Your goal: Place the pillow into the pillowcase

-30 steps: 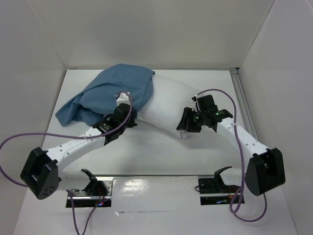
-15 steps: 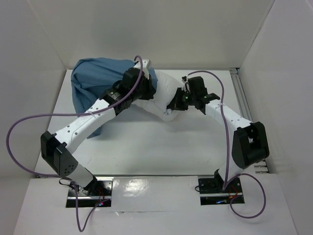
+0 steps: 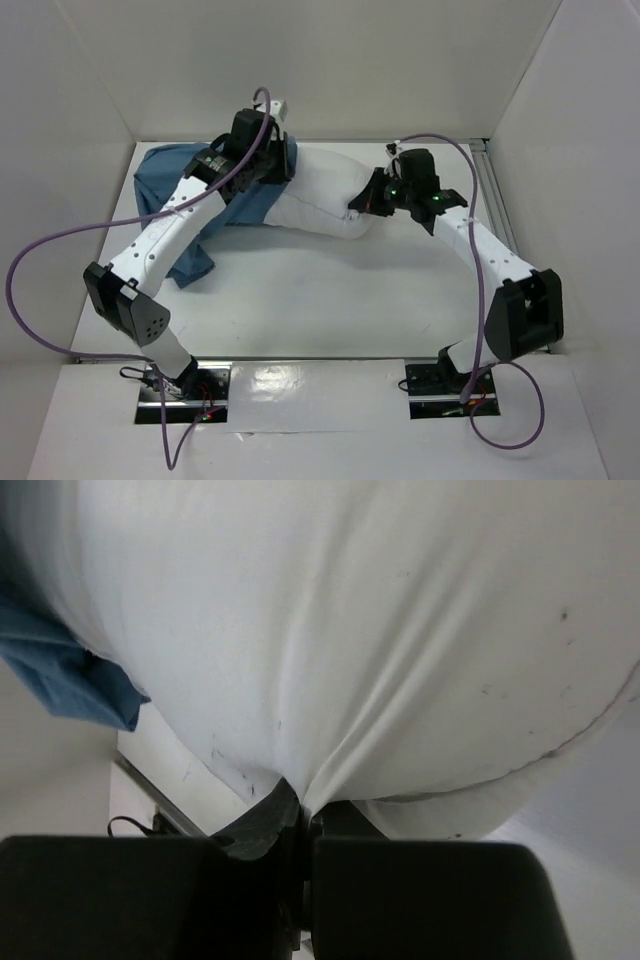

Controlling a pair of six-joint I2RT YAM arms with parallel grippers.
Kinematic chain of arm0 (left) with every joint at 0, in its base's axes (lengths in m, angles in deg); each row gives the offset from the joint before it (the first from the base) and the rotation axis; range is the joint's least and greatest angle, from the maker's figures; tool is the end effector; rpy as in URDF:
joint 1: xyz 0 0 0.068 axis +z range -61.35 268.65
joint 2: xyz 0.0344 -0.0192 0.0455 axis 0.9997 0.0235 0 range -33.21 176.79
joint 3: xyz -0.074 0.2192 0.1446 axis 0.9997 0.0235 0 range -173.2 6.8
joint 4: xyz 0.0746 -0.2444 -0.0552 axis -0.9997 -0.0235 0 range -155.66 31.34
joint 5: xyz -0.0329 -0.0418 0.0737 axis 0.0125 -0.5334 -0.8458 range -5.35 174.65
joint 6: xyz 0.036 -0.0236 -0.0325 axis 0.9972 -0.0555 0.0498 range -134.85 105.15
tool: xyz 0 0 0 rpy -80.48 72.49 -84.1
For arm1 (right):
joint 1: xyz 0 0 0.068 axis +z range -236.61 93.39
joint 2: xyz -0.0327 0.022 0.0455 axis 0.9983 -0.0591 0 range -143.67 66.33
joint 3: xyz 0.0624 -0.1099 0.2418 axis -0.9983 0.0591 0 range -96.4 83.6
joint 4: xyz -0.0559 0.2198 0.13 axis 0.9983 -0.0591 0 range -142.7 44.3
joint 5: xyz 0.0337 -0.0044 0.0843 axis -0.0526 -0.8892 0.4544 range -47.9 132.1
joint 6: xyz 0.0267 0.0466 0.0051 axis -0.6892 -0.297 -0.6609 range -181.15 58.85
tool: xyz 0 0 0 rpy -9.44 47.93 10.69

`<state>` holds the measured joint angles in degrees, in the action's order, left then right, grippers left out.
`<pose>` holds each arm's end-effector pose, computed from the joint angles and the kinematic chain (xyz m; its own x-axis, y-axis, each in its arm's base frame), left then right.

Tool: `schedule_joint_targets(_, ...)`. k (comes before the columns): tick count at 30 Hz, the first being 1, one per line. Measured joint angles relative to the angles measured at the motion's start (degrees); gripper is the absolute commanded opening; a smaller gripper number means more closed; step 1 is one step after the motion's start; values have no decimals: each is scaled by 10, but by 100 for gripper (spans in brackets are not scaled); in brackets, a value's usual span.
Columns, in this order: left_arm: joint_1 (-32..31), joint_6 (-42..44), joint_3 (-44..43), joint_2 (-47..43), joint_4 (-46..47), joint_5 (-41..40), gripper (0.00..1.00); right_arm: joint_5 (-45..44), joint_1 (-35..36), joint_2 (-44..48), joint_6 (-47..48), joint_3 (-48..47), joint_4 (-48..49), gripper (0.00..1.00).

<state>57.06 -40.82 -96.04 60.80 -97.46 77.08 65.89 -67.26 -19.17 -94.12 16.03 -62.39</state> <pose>0.3142 -0.1877 0.4191 -0.5675 -0.1607 -0.8076 0.1932 0.9274 -0.3203 0.3146 0.1257 0.2977 -0.7851 0.2521 -0.5658 -0.2255 0.7345 0.6401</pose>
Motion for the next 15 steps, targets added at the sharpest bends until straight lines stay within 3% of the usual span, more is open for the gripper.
schedule_joint_targets(7, 28, 3, -5, -16, 4, 44, 0, -18, -20, 135, 17, 12, -70, 0)
schedule_joint_targets(15, -115, -24, -11, 1, 6, 109, 0, -20, -32, 154, -12, 25, -73, 0)
